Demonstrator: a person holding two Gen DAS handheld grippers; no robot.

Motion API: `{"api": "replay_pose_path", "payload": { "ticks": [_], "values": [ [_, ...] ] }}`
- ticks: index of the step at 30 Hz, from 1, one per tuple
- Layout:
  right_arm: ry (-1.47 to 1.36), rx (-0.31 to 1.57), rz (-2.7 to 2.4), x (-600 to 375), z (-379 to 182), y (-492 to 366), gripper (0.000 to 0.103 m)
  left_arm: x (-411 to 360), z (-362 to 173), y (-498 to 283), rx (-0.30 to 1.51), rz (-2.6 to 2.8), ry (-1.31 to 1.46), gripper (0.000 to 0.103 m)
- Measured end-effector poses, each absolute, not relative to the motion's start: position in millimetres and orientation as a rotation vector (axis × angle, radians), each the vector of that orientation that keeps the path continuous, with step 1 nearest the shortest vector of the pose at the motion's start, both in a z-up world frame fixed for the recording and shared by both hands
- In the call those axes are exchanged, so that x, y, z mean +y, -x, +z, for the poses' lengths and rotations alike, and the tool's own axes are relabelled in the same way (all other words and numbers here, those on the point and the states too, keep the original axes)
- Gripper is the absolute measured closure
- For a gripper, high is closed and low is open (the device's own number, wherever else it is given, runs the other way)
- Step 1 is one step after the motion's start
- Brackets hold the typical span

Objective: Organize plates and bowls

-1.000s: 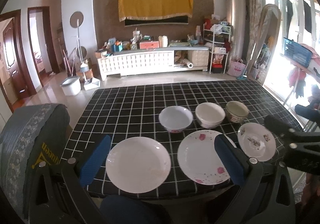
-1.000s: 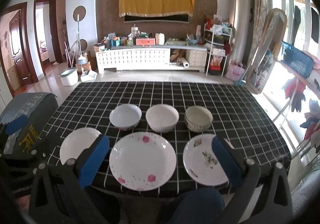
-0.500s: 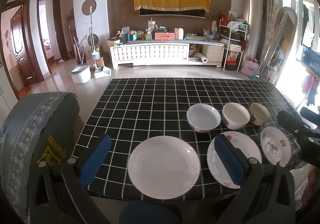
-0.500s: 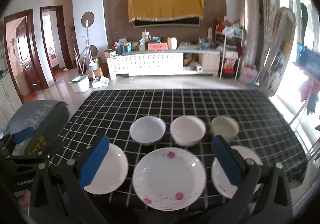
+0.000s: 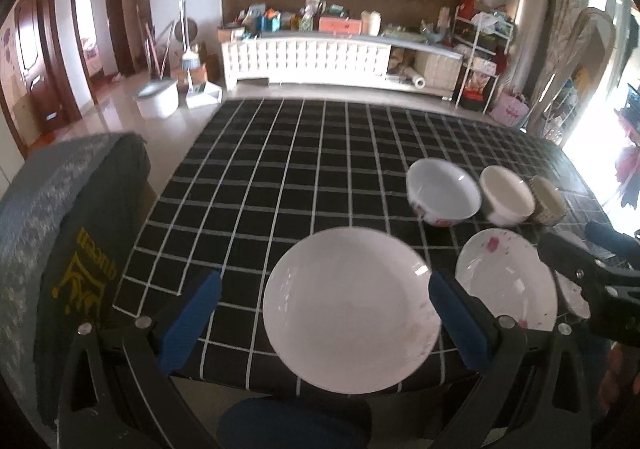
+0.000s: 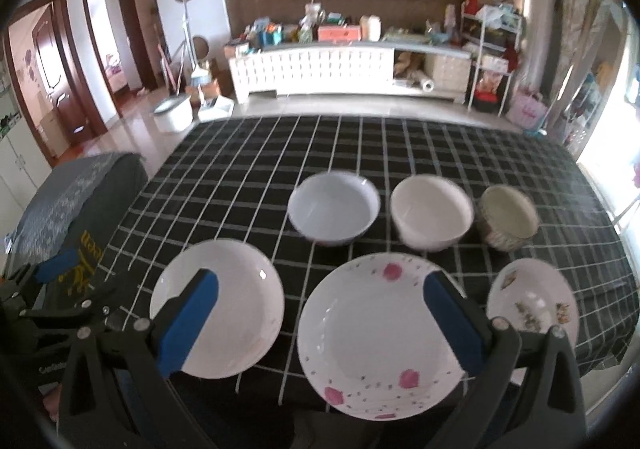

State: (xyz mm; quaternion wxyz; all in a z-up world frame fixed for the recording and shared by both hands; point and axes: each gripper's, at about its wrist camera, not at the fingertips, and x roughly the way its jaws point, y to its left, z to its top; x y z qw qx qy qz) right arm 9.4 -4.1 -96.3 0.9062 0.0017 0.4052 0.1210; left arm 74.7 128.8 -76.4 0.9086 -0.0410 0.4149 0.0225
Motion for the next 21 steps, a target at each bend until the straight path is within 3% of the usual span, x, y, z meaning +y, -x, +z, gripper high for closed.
{"api": "replay_pose_path", "payload": {
  "ticks": [6, 11, 15, 18, 21],
  "values": [
    [-0.021, 0.9, 0.293, 5, -118, -21, 0.002, 144, -106, -89, 0.934, 0.055, 0.127, 0.005],
    [-0.016, 0.965, 0.334, 14, -140, -33, 0.016, 148, -126, -98, 1.0, 0.061, 0.121, 0.032],
    [-0.002, 1.014, 0.368, 25, -156, -41, 0.039, 156, -146, -104, 1.068, 0.074, 0.136, 0.052],
    [0.03, 1.036, 0.407, 35, -166, -48, 0.048, 165, -155, -107, 1.093, 0.091, 0.149, 0.057],
    [0.045, 1.047, 0.442, 42, -171, -56, 0.052, 173, -162, -109, 1.113, 0.105, 0.164, 0.074]
  ]
}}
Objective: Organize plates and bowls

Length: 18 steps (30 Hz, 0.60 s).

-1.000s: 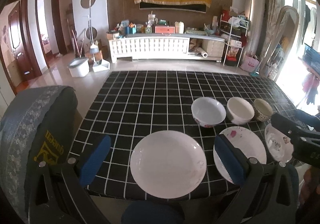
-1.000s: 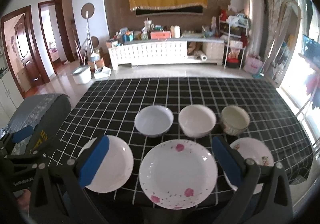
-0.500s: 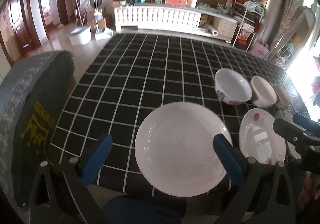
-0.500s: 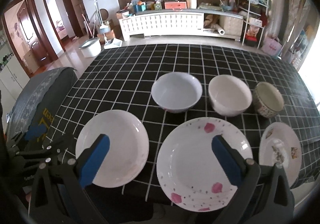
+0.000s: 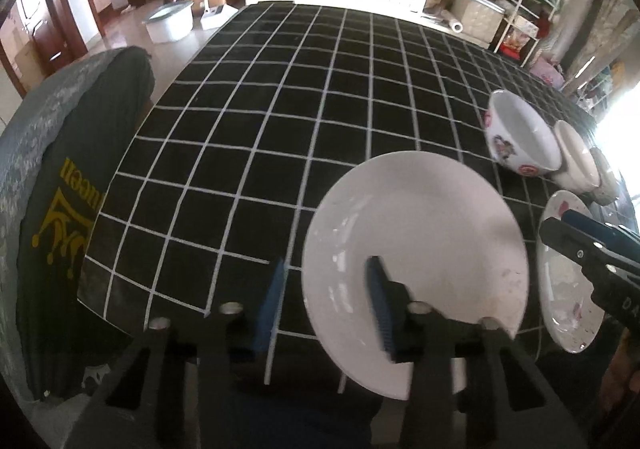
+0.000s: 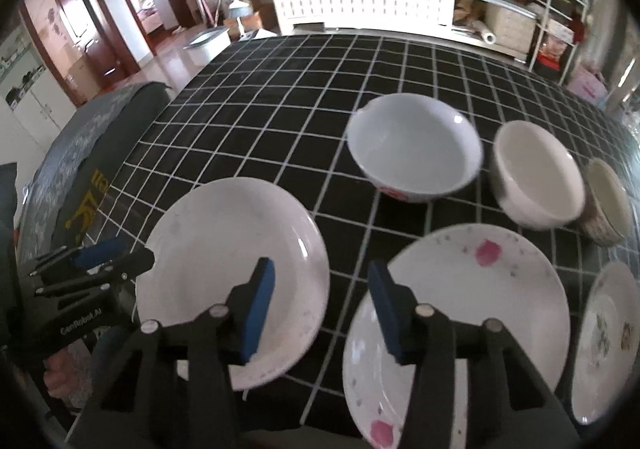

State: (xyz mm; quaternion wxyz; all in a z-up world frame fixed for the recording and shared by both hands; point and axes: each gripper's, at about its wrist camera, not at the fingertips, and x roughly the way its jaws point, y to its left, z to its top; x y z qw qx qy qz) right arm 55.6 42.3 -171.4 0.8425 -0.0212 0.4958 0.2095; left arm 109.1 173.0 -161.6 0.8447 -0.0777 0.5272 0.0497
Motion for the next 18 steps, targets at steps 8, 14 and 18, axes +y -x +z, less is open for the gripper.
{"api": "replay_pose_path", "payload": {
  "ticks": [8, 14, 18],
  "values": [
    [0.072, 1.14, 0.458, 53, -200, -70, 0.068, 186, -178, -111, 1.169, 0.12, 0.192, 0.078],
    [0.086, 1.164, 0.454, 51, -211, -71, 0.087, 184, -187, -116, 1.187, 0.086, 0.205, 0.093],
    [0.053, 1.185, 0.455, 45, -216, -72, 0.091, 183, -187, -118, 1.185, 0.096, 0.202, 0.093]
  ]
}}
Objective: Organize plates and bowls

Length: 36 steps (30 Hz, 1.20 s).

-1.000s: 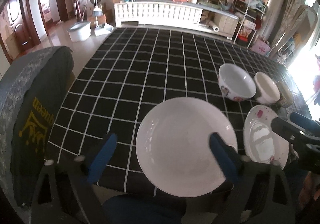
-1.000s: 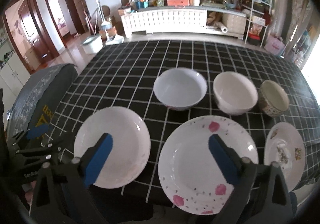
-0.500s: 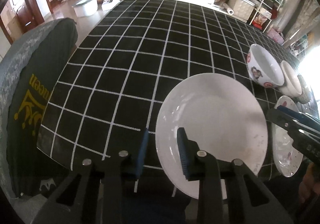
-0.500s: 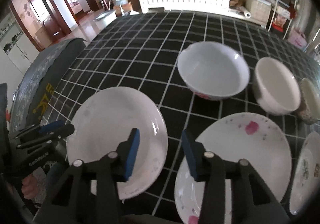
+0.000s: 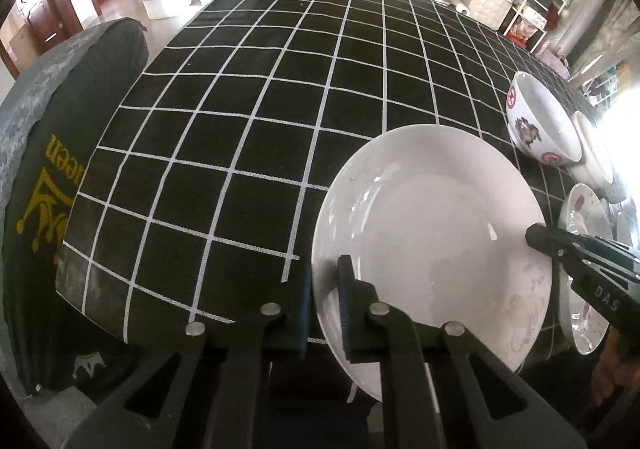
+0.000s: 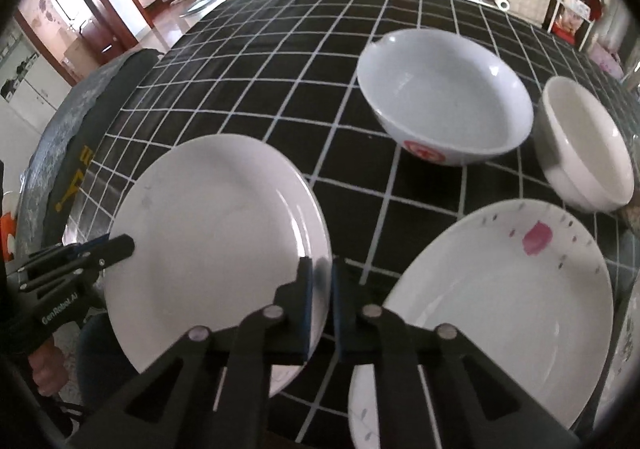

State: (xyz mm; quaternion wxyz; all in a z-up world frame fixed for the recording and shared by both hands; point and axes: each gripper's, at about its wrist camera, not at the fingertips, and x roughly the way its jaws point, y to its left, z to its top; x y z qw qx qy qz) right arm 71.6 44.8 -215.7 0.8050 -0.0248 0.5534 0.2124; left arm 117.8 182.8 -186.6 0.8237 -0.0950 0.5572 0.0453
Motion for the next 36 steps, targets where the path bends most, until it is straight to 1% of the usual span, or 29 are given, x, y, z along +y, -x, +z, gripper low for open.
{"api": "replay_pose_path", "payload": {
  "ticks": [10, 14, 17, 22, 27, 29, 36],
  "values": [
    [0.023, 1.176, 0.435, 39, -213, -78, 0.092, 181, -187, -122, 1.175, 0.085, 0.201, 0.093],
    [0.004, 1.187, 0.445, 35, -213, -75, 0.092, 180, -187, -122, 1.2, 0.097, 0.198, 0.093],
    [-0.017, 1.155, 0.438, 27, -202, -69, 0.092, 182, -182, -115, 1.19, 0.117, 0.211, 0.093],
    [-0.06, 1.088, 0.419, -3, -173, -57, 0.092, 173, -153, -101, 1.136, 0.124, 0.183, 0.093],
    [-0.102, 1.059, 0.383, -38, -160, -43, 0.092, 136, -124, -95, 1.073, 0.038, 0.134, 0.093],
    [-0.111, 1.055, 0.363, -53, -158, -36, 0.092, 119, -117, -93, 1.056, -0.04, 0.167, 0.093],
    [-0.139, 1.045, 0.291, -98, -159, -15, 0.092, 58, -122, -96, 1.099, -0.144, 0.115, 0.093]
  ]
}}
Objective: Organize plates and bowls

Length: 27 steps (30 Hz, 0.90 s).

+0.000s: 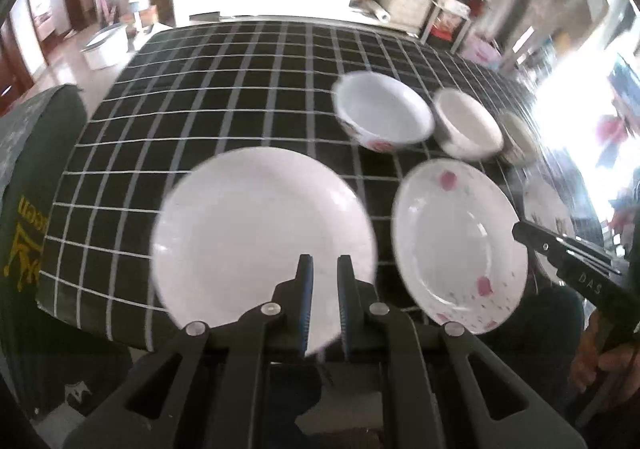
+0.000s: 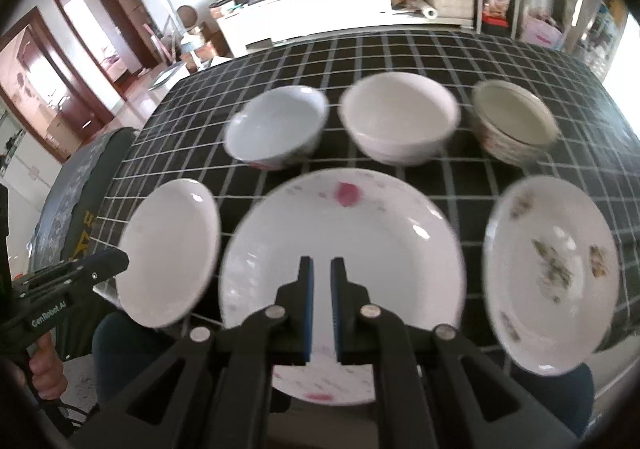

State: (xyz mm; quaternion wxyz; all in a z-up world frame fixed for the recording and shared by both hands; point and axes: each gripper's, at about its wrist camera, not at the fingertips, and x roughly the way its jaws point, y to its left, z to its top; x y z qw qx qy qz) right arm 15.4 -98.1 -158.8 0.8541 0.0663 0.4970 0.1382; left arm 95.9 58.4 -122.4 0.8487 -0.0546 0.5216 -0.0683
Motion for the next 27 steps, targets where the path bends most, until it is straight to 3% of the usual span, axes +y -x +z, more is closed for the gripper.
{"api": "replay_pose_path", "payload": {
  "ticks": [9, 27],
  "values": [
    [-0.187, 1.057, 0.214, -144, -173, -7, 0.092, 2, -137, -110, 1.127, -0.231, 0.048, 0.093],
    [-0.178, 1.093, 0.151, -162, -197, -29, 0.092, -9, -183, -143, 1.221, -0.269, 0.042, 0.093]
  ]
}}
